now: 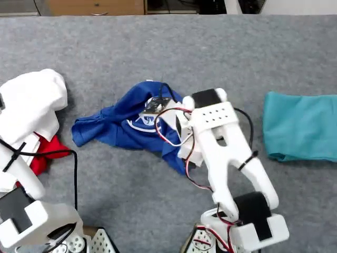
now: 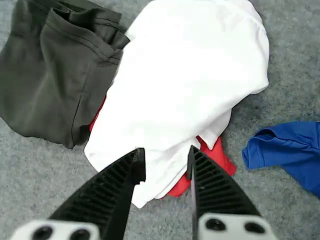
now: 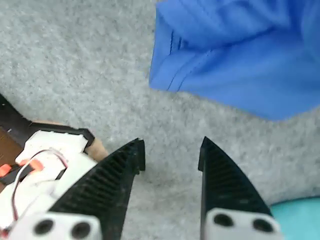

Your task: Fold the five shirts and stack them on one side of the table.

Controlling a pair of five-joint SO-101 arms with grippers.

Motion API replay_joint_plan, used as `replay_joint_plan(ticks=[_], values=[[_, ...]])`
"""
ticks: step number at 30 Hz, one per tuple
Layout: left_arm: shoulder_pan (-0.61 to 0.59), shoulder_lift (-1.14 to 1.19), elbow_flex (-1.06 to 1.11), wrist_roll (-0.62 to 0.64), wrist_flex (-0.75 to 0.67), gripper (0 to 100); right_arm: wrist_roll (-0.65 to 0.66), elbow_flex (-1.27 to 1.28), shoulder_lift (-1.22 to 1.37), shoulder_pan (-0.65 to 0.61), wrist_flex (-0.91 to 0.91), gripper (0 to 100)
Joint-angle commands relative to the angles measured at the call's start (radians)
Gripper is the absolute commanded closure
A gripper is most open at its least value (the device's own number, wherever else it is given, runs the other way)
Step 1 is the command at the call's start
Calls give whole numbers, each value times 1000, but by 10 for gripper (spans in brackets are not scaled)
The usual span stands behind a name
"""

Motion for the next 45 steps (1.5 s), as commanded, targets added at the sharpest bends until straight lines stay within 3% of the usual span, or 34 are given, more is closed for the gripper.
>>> replay_joint_plan(ticks=[1, 14, 19, 21, 30, 45], values=[[-15, -45, 2, -8, 9, 853, -9, -4, 71, -16, -74, 808], [-8, -38, 2, -8, 6, 854, -72, -208, 492, -71, -196, 820], [-12, -36, 2, -8, 5, 854, -72, -371, 613, -70, -124, 998], [-11, -36, 2, -8, 5, 854, -72, -440, 639, -65, -74, 996], [-6, -35, 2, -8, 3, 854, -66, -843, 555, -39, 121, 997], [-5, -35, 14, -8, 3, 854, -69, -1725, 421, 171, 83, 997]])
